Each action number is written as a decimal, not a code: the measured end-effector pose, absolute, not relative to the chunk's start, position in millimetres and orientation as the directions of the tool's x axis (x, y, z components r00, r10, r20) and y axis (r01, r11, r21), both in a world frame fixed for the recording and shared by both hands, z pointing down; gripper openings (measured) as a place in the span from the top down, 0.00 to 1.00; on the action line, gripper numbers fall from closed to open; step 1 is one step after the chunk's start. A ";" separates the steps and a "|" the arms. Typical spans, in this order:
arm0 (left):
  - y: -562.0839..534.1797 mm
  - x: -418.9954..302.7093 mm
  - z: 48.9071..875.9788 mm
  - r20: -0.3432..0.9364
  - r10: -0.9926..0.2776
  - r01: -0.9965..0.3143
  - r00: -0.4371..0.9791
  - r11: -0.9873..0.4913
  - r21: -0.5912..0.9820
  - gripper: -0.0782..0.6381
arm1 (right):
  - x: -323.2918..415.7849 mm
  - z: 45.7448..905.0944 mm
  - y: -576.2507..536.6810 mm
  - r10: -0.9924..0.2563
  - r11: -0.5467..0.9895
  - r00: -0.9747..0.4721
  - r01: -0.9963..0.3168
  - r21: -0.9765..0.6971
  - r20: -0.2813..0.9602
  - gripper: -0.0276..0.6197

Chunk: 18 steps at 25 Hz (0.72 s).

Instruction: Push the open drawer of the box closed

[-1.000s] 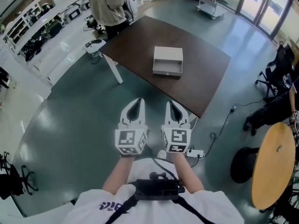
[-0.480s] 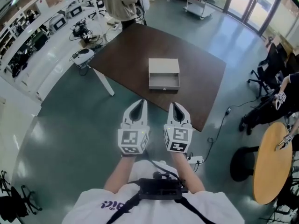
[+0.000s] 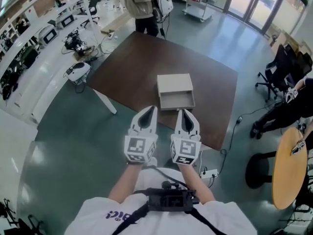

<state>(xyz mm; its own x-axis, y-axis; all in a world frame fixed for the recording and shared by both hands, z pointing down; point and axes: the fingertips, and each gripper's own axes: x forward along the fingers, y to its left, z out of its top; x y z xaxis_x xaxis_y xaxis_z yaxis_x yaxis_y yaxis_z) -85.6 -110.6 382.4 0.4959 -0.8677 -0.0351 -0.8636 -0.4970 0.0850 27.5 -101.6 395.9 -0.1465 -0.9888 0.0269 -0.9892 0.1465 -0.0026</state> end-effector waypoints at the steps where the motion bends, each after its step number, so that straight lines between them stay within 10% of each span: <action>1: -120.5 -89.2 387.3 -0.032 -0.863 -0.857 0.505 -0.505 0.100 0.88 | 20.9 398.6 -109.1 -0.988 0.149 -0.149 -0.989 0.004 0.028 0.95; 18: -227.2 -76.6 460.5 0.065 -0.734 -0.730 0.676 -0.655 0.196 0.88 | 38.5 451.8 -195.8 -0.989 0.061 -0.059 -0.998 0.006 0.134 0.95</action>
<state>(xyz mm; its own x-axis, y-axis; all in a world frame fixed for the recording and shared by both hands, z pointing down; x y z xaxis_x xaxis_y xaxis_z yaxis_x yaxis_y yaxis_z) -76.6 -227.2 460.5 0.6763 -0.7337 0.0652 -0.7297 -0.6552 0.1955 38.5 -195.8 451.8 -0.0594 -0.9891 0.1345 -0.9981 0.0608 0.0064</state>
